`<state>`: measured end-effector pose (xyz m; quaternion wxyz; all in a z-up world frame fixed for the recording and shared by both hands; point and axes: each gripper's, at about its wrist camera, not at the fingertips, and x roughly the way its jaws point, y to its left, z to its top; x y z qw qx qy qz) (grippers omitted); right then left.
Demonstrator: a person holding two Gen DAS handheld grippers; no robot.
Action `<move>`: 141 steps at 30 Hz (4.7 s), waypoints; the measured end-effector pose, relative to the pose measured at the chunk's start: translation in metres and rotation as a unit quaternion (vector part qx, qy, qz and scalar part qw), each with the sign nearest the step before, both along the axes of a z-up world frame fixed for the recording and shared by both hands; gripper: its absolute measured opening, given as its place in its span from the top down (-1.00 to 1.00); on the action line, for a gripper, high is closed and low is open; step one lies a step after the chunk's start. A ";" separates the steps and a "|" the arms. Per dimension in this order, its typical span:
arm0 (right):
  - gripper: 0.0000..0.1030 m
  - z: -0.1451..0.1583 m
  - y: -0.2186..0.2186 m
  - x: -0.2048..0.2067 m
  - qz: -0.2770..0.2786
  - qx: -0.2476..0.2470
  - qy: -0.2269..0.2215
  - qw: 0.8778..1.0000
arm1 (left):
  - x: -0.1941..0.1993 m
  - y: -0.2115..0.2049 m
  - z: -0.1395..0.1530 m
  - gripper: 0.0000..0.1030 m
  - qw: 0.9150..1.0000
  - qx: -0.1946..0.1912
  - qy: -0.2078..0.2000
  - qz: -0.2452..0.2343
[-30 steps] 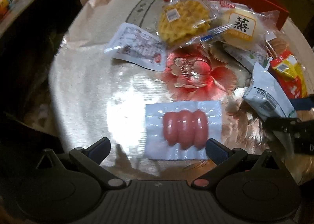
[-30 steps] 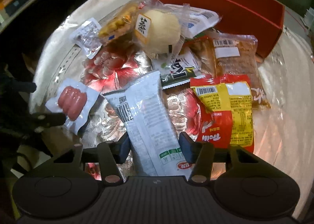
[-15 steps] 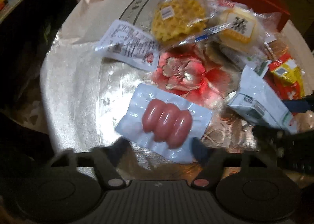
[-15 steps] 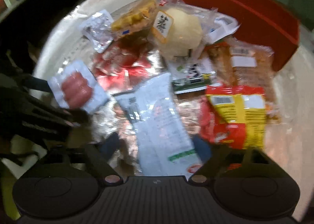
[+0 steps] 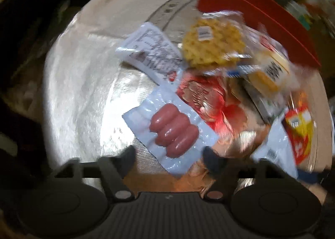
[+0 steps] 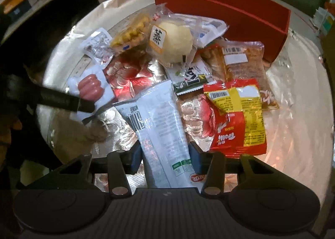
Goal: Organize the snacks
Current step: 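Lower the left gripper onto the pink sausage pack while the right gripper lowers onto the white-green bar, then close the left gripper on the sausage pack while the right gripper closes on the white-green bar, then lift the sausage pack and white-green bar and carry both over the red box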
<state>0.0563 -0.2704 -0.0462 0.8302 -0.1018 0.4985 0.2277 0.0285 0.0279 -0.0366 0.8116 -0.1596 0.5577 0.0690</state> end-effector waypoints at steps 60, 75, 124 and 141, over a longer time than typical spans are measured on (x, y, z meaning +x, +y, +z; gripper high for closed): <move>-0.04 0.021 -0.036 0.021 -0.012 0.094 -0.005 0.995 | 0.045 -0.039 0.016 -0.17 0.999 0.033 -0.006 0.012; 0.07 0.044 -0.040 0.013 -0.053 0.102 -0.030 0.993 | 0.028 -0.024 0.051 -0.17 0.996 -0.042 -0.071 -0.026; 0.18 0.032 -0.040 0.014 -0.002 0.118 0.000 0.993 | 0.027 -0.030 0.057 0.01 0.996 -0.023 -0.075 -0.033; 0.18 0.070 -0.046 0.023 -0.030 0.196 -0.026 0.980 | 0.033 -0.015 0.096 0.01 0.983 -0.098 -0.146 -0.052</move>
